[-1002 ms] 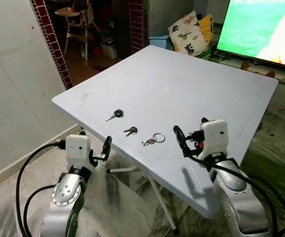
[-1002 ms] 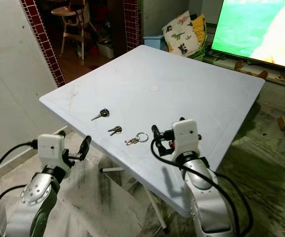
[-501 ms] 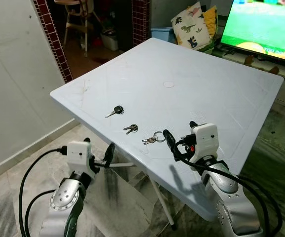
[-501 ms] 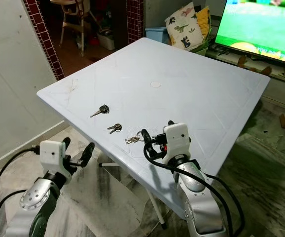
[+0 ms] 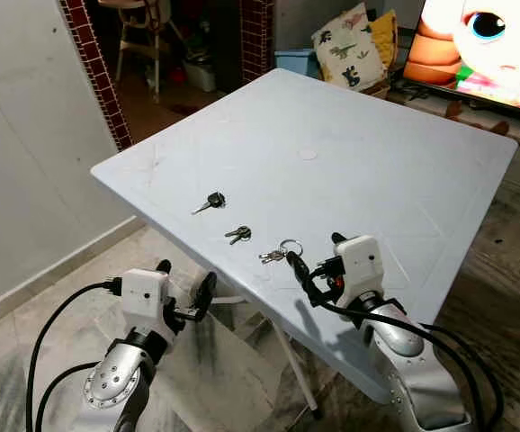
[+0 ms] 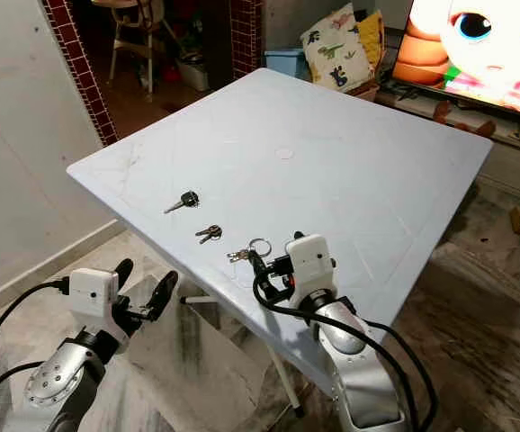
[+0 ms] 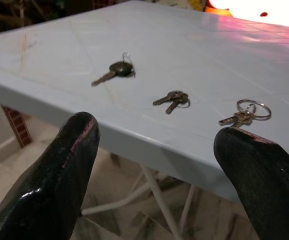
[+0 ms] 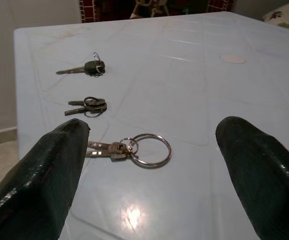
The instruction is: Hang keys on a hook
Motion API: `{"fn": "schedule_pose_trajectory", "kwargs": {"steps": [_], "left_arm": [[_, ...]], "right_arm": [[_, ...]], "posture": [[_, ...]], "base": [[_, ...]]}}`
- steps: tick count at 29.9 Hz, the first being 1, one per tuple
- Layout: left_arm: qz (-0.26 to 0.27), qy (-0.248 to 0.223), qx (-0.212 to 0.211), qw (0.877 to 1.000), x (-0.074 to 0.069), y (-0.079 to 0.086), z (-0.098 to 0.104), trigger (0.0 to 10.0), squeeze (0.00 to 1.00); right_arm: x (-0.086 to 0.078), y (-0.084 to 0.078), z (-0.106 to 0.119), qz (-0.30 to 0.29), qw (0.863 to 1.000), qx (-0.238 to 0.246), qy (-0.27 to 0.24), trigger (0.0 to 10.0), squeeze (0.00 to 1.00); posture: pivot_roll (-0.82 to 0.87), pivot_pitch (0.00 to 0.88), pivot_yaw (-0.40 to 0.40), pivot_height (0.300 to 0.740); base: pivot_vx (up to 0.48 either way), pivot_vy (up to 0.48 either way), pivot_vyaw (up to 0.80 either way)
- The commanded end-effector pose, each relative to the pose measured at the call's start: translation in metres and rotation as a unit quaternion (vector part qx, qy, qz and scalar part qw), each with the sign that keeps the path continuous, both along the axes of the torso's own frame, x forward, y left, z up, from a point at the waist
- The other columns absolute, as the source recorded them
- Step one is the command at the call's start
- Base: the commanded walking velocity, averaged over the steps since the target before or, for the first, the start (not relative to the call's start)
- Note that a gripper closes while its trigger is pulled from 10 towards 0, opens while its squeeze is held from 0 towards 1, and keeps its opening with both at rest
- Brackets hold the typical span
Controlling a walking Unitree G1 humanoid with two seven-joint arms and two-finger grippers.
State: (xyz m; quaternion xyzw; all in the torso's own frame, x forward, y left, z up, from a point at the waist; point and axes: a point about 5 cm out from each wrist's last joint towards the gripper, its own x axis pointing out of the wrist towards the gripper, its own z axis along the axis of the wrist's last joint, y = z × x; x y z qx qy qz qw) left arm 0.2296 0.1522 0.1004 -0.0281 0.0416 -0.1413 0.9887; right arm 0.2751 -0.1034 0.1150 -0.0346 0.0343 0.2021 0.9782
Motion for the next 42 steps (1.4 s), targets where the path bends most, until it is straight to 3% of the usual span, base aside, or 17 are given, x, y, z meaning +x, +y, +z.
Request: {"fn": "schedule_pose_trajectory", "kwargs": {"steps": [1,2,11,13,14,15,16,25,42], "left_arm": [[-0.010,-0.012,0.010,1.000,-0.001,-0.001,0.005,10.0,0.78],[-0.009,-0.013,0.002,1.000,-0.002,-0.001,0.007,10.0,1.00],[-0.005,-0.005,0.014,1.000,-0.005,0.004,0.012,10.0,1.00],[-0.020,-0.003,-0.002,1.000,-0.006,0.002,0.014,10.0,1.00],[-0.027,-0.005,-0.002,1.000,-0.007,0.001,0.015,10.0,0.09],[-0.027,-0.005,-0.002,1.000,-0.007,0.001,0.015,10.0,0.09],[-0.032,-0.005,0.000,0.999,-0.008,0.000,0.015,10.0,0.00],[-0.044,0.007,0.002,0.999,-0.012,-0.005,0.012,10.0,0.00],[-0.049,0.004,0.007,0.999,-0.007,-0.009,0.012,10.0,0.00]], "right_arm": [[0.003,0.006,0.001,0.007,1.000,-0.004,-0.009,10.0,0.00],[0.005,0.008,0.000,0.002,1.000,-0.004,-0.008,10.0,0.00],[0.022,0.031,-0.015,-0.003,1.000,0.001,0.005,10.0,0.00],[0.025,0.033,-0.020,-0.007,1.000,-0.013,0.011,10.0,0.00],[0.027,0.034,-0.022,-0.008,1.000,-0.011,0.015,10.0,0.00],[0.027,0.034,-0.022,-0.008,1.000,-0.011,0.015,10.0,0.00],[0.028,0.034,-0.025,-0.011,1.000,-0.020,0.021,10.0,0.00],[0.031,0.031,-0.037,-0.017,0.999,-0.032,0.030,10.0,0.00],[0.031,0.052,-0.029,-0.007,1.000,0.009,0.014,10.0,0.00]], "posture": [[0.05,0.060,0.038,0.740],[0.05,0.060,0.038,0.740],[0.11,0.078,0.046,0.740],[0.11,0.077,0.046,0.740],[0.12,0.075,0.044,0.740],[0.12,0.075,0.044,0.740],[0.12,0.076,0.045,0.740],[0.11,0.072,0.044,0.740],[0.09,0.072,0.052,0.740]], "base": [[0.000,0.000,0.00],[0.000,0.000,0.00],[0.000,0.000,0.00],[0.000,0.000,0.00],[0.000,0.000,0.00],[0.000,0.000,0.00],[0.000,0.000,0.00],[0.000,0.000,0.00],[0.000,0.000,0.00]]}}
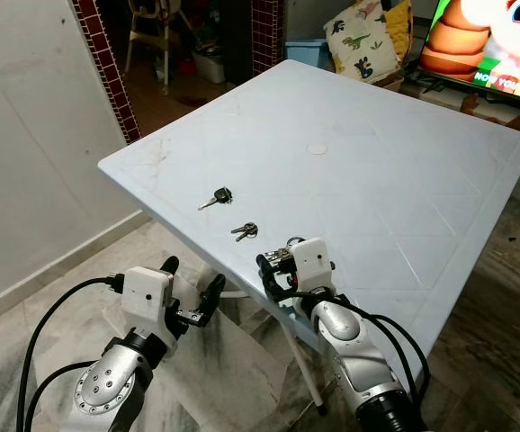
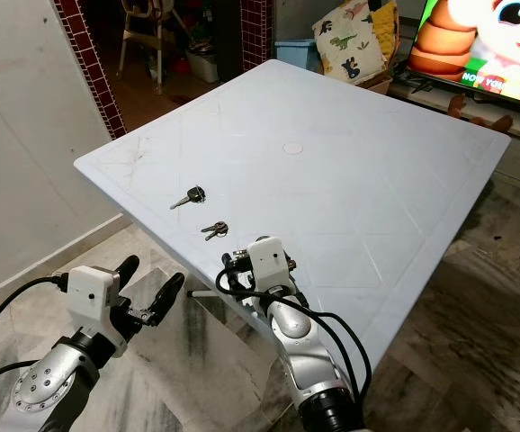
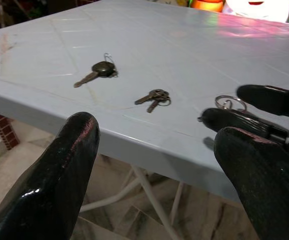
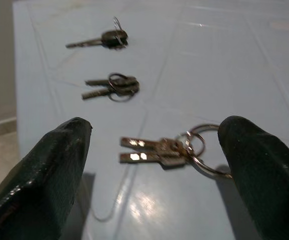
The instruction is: Hang keys on a hook
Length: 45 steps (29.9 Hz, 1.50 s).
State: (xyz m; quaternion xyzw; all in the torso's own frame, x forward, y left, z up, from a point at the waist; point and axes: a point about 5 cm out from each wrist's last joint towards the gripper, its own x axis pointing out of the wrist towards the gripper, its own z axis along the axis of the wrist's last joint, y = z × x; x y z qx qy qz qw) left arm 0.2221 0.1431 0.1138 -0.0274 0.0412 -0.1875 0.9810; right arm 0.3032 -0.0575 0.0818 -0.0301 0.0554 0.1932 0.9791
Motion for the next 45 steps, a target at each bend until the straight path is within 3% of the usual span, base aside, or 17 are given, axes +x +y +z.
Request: {"fn": "schedule_pose_trajectory", "kwargs": {"steps": [1,10,11,12,14,15,16,17,19,20,23,26,33,35,41,43,45], "left_arm": [[-0.002,0.006,0.009,1.000,0.000,0.000,-0.002,10.0,0.00],[-0.003,0.005,0.011,1.000,0.001,-0.001,-0.001,10.0,0.00],[-0.003,0.005,0.011,1.000,0.000,-0.001,-0.001,10.0,0.00],[-0.003,0.005,0.012,1.000,0.000,-0.001,-0.001,10.0,0.00],[-0.003,0.005,0.012,1.000,0.000,-0.001,-0.001,10.0,0.00],[-0.003,0.006,0.012,1.000,-0.001,-0.001,-0.002,10.0,0.00],[-0.004,0.006,0.012,1.000,-0.001,-0.001,-0.002,10.0,0.00],[-0.004,0.007,0.013,1.000,-0.001,-0.001,-0.002,10.0,0.00],[-0.004,0.007,0.013,1.000,-0.001,-0.001,-0.002,10.0,0.00],[-0.004,0.007,0.013,1.000,-0.001,-0.001,-0.002,10.0,0.00],[-0.005,0.008,0.014,1.000,-0.002,-0.002,-0.002,10.0,0.00],[-0.005,0.009,0.014,1.000,-0.002,-0.002,-0.003,10.0,0.00],[-0.006,0.009,0.014,1.000,-0.001,-0.002,-0.003,10.0,0.00],[-0.006,0.009,0.014,1.000,-0.001,-0.002,-0.003,10.0,0.00],[-0.008,0.010,0.015,1.000,0.000,-0.003,-0.004,10.0,0.00],[-0.009,0.009,0.015,1.000,0.001,-0.004,-0.004,10.0,0.00],[-0.009,0.009,0.015,1.000,0.002,-0.004,-0.004,10.0,0.00]], "right_arm": [[0.002,0.009,0.005,0.006,1.000,0.010,-0.007,10.0,0.00],[0.000,0.024,-0.001,0.027,1.000,0.000,0.013,10.0,0.00],[0.000,0.024,-0.002,0.024,1.000,-0.002,0.015,9.0,0.00],[0.001,0.022,-0.004,0.018,1.000,-0.005,0.021,8.9,0.00],[0.001,0.020,-0.006,0.013,0.999,-0.009,0.028,9.4,0.00],[0.002,0.017,-0.010,0.003,0.999,-0.007,0.040,7.6,0.00],[0.002,0.016,-0.011,0.000,0.999,-0.007,0.042,7.6,0.00],[0.002,0.015,-0.013,-0.004,0.999,-0.010,0.045,4.7,0.00],[0.002,0.013,-0.015,-0.008,0.999,-0.013,0.047,4.7,0.00],[0.002,0.012,-0.016,-0.009,0.999,-0.019,0.050,3.1,0.00],[0.003,0.004,-0.020,-0.026,0.998,-0.033,0.056,3.6,0.00],[0.005,-0.002,-0.020,-0.035,0.997,-0.032,0.056,3.1,0.00],[0.006,-0.028,-0.021,-0.056,0.996,-0.045,0.050,3.3,0.00],[0.004,-0.035,-0.021,-0.056,0.996,-0.048,0.050,4.3,0.00],[-0.007,-0.054,-0.026,-0.039,0.996,-0.054,0.055,5.5,0.00],[-0.010,-0.057,-0.028,-0.036,0.996,-0.058,0.058,4.7,0.00],[-0.011,-0.060,-0.028,-0.035,0.996,-0.061,0.058,4.7,0.00]], "posture": [[0.09,0.073,0.053,0.740],[0.09,0.079,0.054,0.740],[0.09,0.080,0.055,0.740],[0.10,0.081,0.055,0.740],[0.10,0.081,0.055,0.740],[0.09,0.083,0.056,0.740],[0.09,0.083,0.056,0.740],[0.09,0.084,0.057,0.740],[0.09,0.084,0.057,0.740],[0.09,0.085,0.058,0.740],[0.09,0.089,0.059,0.740],[0.09,0.091,0.060,0.740],[0.08,0.092,0.059,0.740],[0.08,0.093,0.060,0.740],[0.07,0.089,0.062,0.740],[0.07,0.087,0.063,0.740],[0.07,0.087,0.064,0.740]], "base": [[0.000,0.000,0.00],[0.000,0.000,0.00],[0.000,0.000,0.00],[0.000,0.000,0.00],[0.000,0.000,0.00],[0.000,0.000,0.00],[0.000,0.000,0.00],[0.000,0.000,0.00],[0.000,0.000,0.00],[0.000,0.000,0.00],[0.000,0.000,0.00],[0.000,0.000,0.00],[0.000,0.000,0.00],[0.000,0.000,0.00],[0.000,0.000,0.00],[0.000,0.000,0.00],[0.000,0.000,0.00]]}}
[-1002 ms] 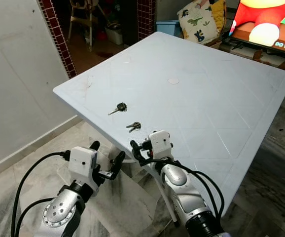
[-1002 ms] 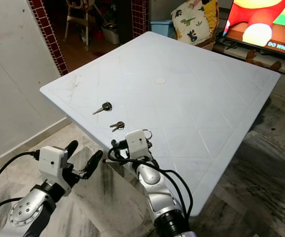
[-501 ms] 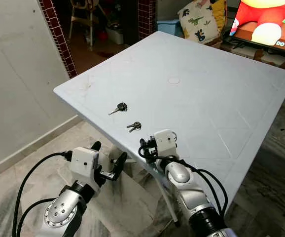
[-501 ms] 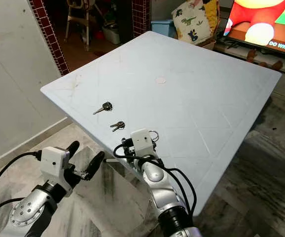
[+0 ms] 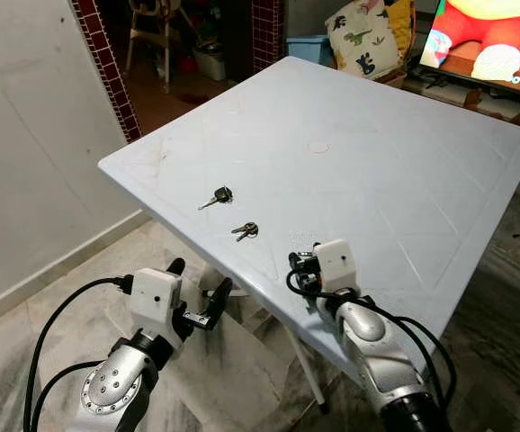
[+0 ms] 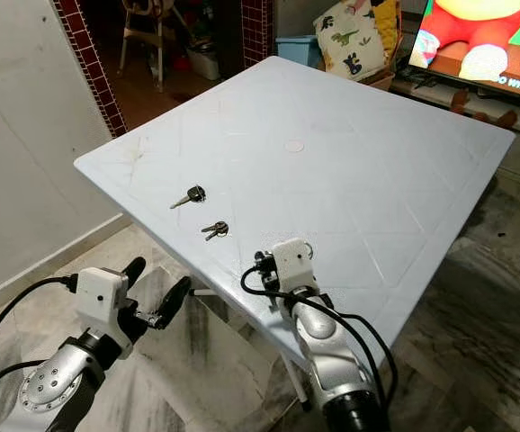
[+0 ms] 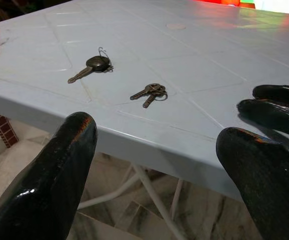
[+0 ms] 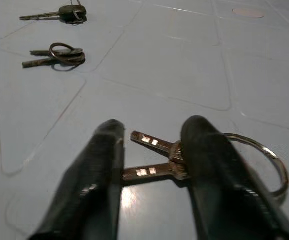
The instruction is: Hang keys on a hook
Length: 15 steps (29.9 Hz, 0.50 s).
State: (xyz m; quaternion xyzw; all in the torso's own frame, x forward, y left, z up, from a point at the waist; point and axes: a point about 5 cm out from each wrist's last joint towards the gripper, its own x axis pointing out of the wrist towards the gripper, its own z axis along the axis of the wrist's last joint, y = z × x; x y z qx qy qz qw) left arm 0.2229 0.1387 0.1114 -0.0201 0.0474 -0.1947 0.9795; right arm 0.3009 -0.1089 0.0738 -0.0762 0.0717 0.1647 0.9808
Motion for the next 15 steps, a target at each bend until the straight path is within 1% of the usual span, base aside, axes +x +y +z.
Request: {"fn": "schedule_pose_trajectory", "kwargs": {"steps": [1,2,4,5,8,11,13,14,15], "left_arm": [[-0.002,0.004,0.007,1.000,0.001,0.000,-0.002,10.0,0.00],[-0.002,0.004,0.007,1.000,0.001,0.000,-0.002,10.0,0.00],[-0.002,0.003,0.007,1.000,0.001,0.000,-0.002,10.0,0.00],[-0.002,0.003,0.008,1.000,0.002,0.000,-0.002,10.0,0.00],[-0.002,0.003,0.008,1.000,0.002,0.000,-0.002,10.0,0.00],[-0.002,0.003,0.009,1.000,0.003,0.000,-0.002,10.0,0.00],[-0.002,0.003,0.009,1.000,0.003,0.000,-0.002,10.0,0.00],[0.000,0.002,0.011,1.000,0.005,-0.001,-0.003,10.0,0.00],[0.002,0.002,0.012,1.000,0.005,-0.001,-0.003,10.0,0.00]], "right_arm": [[-0.014,-0.014,-0.022,-0.006,0.998,-0.013,0.055,8.0,0.00],[-0.015,-0.016,-0.022,-0.002,0.998,-0.017,0.057,10.0,0.00],[-0.018,-0.019,-0.022,0.004,0.998,-0.035,0.051,10.0,0.00],[-0.019,-0.023,-0.022,0.006,0.998,-0.052,0.047,10.0,0.00],[-0.019,-0.029,-0.022,0.002,0.997,-0.064,0.046,10.0,0.00],[-0.019,-0.031,-0.021,-0.001,0.996,-0.071,0.046,10.0,0.00],[-0.019,-0.031,-0.020,-0.002,0.997,-0.061,0.047,10.0,0.00],[-0.018,-0.026,-0.017,0.000,0.998,-0.032,0.048,10.0,0.00],[-0.017,-0.023,-0.015,0.003,0.999,-0.019,0.047,10.0,0.00]], "posture": [[0.07,0.087,0.064,0.740],[0.07,0.086,0.064,0.740],[0.07,0.086,0.064,0.740],[0.06,0.085,0.066,0.740],[0.06,0.084,0.067,0.740],[0.06,0.082,0.069,0.740],[0.06,0.081,0.069,0.740],[0.05,0.079,0.070,0.740],[0.05,0.079,0.070,0.740]], "base": [[0.000,0.000,0.00],[0.000,0.000,0.00],[0.000,0.000,0.00],[0.000,0.000,0.00],[0.000,0.000,0.00],[0.000,0.000,0.00],[0.000,0.000,0.00],[0.000,0.000,0.00],[0.000,0.000,0.00]]}}
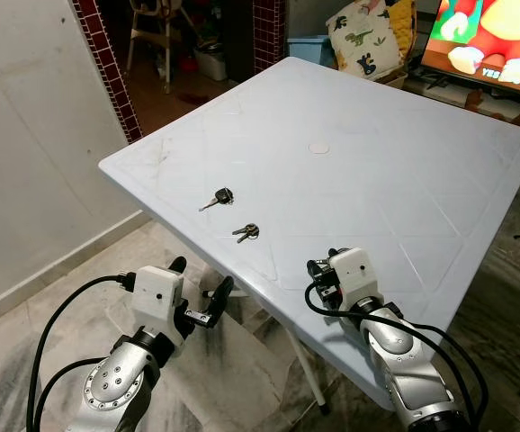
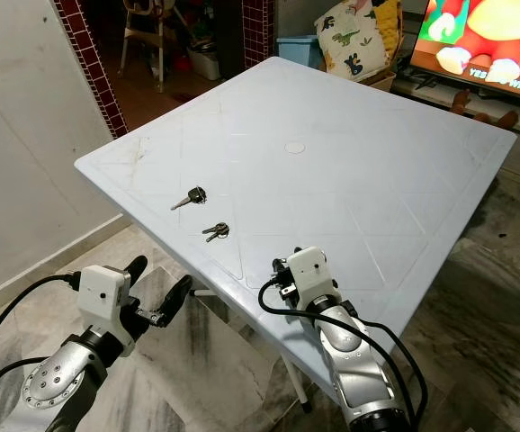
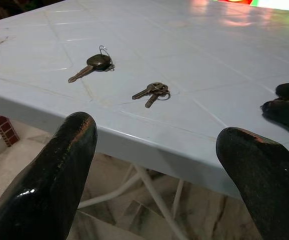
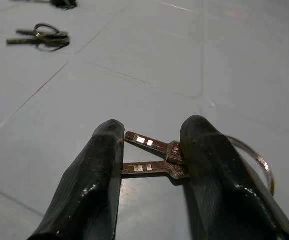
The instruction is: Hang keys on a hook
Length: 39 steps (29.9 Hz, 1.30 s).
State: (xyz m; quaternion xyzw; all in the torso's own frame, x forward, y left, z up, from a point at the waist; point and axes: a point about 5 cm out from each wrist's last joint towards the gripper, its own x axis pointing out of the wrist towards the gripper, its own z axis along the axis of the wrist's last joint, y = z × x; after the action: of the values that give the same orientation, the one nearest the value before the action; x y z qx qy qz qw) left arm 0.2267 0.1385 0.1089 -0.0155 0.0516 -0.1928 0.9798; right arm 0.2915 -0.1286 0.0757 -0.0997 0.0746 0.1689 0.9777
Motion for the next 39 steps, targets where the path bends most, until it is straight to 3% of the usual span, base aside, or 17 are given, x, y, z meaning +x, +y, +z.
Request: {"fn": "schedule_pose_trajectory", "kwargs": {"steps": [1,3,6,11,16,18,26,30,32,34,37,39], "left_arm": [[0.012,-0.002,0.008,1.000,0.003,0.001,0.000,10.0,0.00],[0.018,-0.002,0.007,1.000,0.004,0.002,0.000,10.0,0.00],[0.054,-0.001,0.018,0.998,0.007,0.009,-0.002,10.0,0.00],[0.084,0.015,0.032,0.996,0.004,0.020,-0.009,10.0,0.00],[0.120,0.025,0.049,0.991,0.002,0.027,-0.014,10.0,0.00],[0.141,0.023,0.062,0.988,0.000,0.033,-0.015,10.0,0.00],[0.159,0.029,0.078,0.984,-0.009,0.040,-0.022,10.0,0.00],[0.165,0.027,0.078,0.983,-0.010,0.040,-0.021,10.0,0.00],[0.170,0.025,0.078,0.982,-0.010,0.041,-0.020,10.0,0.00],[0.182,0.022,0.081,0.980,-0.011,0.044,-0.019,10.0,0.00],[0.185,0.021,0.082,0.979,-0.012,0.045,-0.019,10.0,0.00],[0.176,0.018,0.079,0.981,-0.011,0.044,-0.018,10.0,0.00]], "right_arm": [[-0.007,0.002,-0.014,-0.014,0.998,0.032,0.044,10.0,0.00],[-0.006,0.003,-0.014,-0.025,0.998,0.043,0.045,10.0,0.00],[-0.006,0.010,-0.011,-0.036,0.992,0.111,0.051,10.0,0.00],[-0.010,0.019,-0.007,-0.010,0.991,0.130,0.038,10.0,0.00],[-0.013,0.023,-0.010,-0.001,0.992,0.111,0.060,10.0,0.00],[-0.015,0.027,-0.010,0.023,0.995,0.080,0.049,10.0,0.00],[-0.011,0.022,-0.012,0.002,0.998,0.041,0.038,10.0,0.00],[-0.006,0.017,-0.003,-0.011,1.000,0.009,-0.008,10.0,0.00],[-0.004,0.015,0.003,-0.017,0.999,0.018,-0.028,10.0,0.00],[-0.001,0.012,0.017,-0.027,0.996,0.019,-0.080,10.0,0.00],[0.001,0.011,0.023,-0.037,0.994,0.017,-0.101,10.0,0.00],[0.002,0.011,0.020,-0.038,0.995,0.021,-0.088,10.0,0.00]], "posture": [[0.05,0.079,0.070,0.740],[0.05,0.079,0.070,0.740],[0.06,0.078,0.066,0.740],[0.06,0.080,0.064,0.740],[0.06,0.082,0.061,0.740],[0.06,0.082,0.060,0.740],[0.06,0.082,0.056,0.740],[0.06,0.081,0.052,0.740],[0.06,0.081,0.052,0.740],[0.07,0.081,0.053,0.740],[0.07,0.083,0.055,0.740],[0.07,0.082,0.055,0.740]], "base": [[0.000,0.000,0.00],[0.000,0.000,0.00],[0.000,0.000,0.00],[0.000,0.000,0.00],[0.000,0.000,0.00],[0.000,0.000,0.00],[0.000,0.000,0.00],[0.000,0.000,0.00],[0.000,0.000,0.00],[0.000,0.000,0.00],[0.000,0.000,0.00],[0.000,0.000,0.00]]}}
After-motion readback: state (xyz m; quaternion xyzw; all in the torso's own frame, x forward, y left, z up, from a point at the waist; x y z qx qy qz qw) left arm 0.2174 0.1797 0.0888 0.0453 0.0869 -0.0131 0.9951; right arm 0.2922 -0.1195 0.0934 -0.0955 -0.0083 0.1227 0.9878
